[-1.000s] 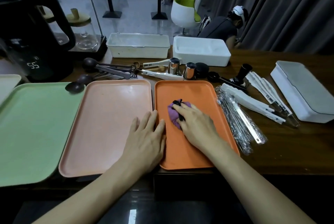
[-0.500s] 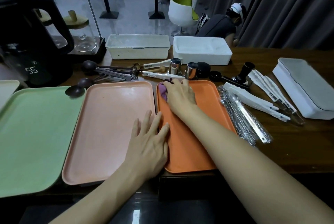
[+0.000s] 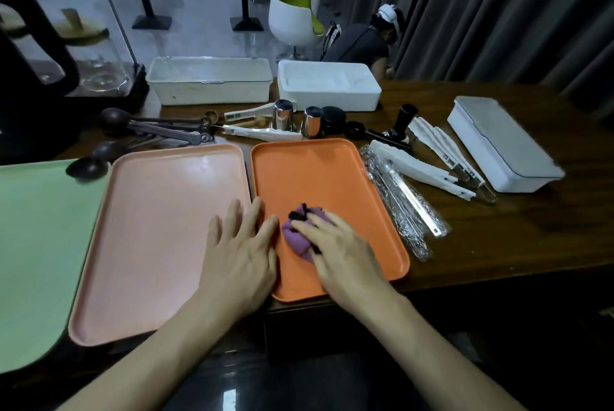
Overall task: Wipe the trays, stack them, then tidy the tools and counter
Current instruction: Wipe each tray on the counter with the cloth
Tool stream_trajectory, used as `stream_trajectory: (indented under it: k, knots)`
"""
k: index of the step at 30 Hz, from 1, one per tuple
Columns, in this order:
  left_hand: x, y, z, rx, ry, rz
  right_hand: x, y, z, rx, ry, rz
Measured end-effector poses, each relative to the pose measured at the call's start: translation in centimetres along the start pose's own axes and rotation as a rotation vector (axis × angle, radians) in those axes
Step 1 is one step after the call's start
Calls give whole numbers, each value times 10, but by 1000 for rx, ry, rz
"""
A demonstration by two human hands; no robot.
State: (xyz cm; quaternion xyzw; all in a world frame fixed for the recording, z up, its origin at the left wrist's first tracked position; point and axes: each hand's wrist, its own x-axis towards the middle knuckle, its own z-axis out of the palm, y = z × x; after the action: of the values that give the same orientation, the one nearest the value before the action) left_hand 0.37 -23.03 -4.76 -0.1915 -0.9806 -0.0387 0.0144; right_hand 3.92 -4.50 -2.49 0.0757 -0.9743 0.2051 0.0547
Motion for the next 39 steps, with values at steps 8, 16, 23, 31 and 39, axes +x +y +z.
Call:
stream_trajectory:
  k: [8, 16, 23, 31, 39]
  knots:
    - [2, 9, 3, 11, 40, -67, -29, 43, -33, -144, -56, 168]
    - [1, 8, 6, -11, -27, -93, 117, 81, -12, -306, 58, 108]
    - [2, 9, 4, -12, -52, -133, 159, 80, -1, -304, 68, 137]
    - [6, 14, -4, 36, -57, -135, 49, 56, -8, -217, 7, 22]
    - [10, 24, 14, 41, 82, -157, 8, 23, -8, -97, -77, 32]
